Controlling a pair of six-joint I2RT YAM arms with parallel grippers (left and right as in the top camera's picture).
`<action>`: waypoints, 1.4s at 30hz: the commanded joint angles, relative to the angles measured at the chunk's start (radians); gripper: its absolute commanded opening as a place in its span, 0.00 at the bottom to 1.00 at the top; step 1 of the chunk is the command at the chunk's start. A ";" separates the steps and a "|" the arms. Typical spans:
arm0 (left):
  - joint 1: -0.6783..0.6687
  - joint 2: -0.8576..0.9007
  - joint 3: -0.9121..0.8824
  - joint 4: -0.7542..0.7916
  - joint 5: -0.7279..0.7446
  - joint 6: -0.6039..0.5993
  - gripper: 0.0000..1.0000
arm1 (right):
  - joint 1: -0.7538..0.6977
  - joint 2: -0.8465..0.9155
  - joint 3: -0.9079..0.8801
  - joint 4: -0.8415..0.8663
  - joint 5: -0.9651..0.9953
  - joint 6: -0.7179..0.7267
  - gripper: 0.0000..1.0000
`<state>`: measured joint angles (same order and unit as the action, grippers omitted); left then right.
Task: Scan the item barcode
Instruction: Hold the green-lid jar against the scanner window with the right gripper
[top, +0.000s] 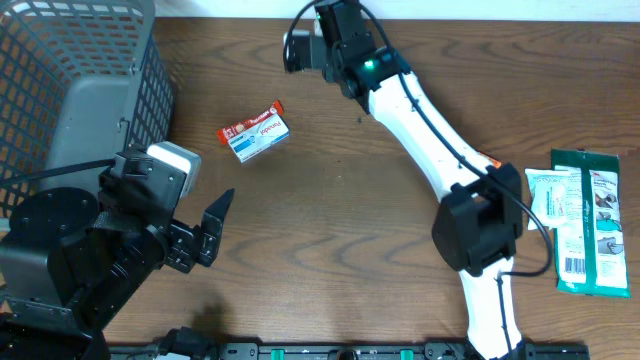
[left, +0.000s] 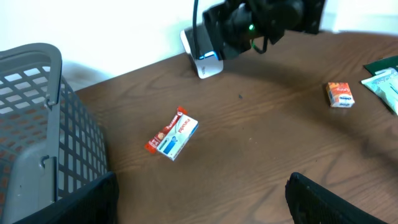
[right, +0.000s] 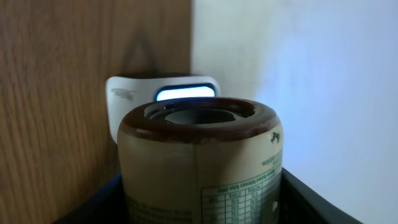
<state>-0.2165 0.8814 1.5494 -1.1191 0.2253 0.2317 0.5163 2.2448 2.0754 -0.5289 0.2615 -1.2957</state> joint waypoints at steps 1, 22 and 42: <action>0.002 0.002 0.006 0.000 -0.010 -0.005 0.86 | -0.026 0.050 0.014 0.054 -0.005 -0.156 0.01; 0.002 0.002 0.006 -0.002 -0.010 -0.005 0.86 | -0.094 0.114 0.014 0.263 -0.069 0.200 0.01; 0.002 0.002 0.006 -0.002 -0.010 -0.005 0.86 | -0.111 0.114 0.011 0.212 -0.235 0.128 0.01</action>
<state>-0.2165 0.8818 1.5494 -1.1198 0.2253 0.2317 0.4133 2.3638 2.0754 -0.3222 0.0441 -1.1290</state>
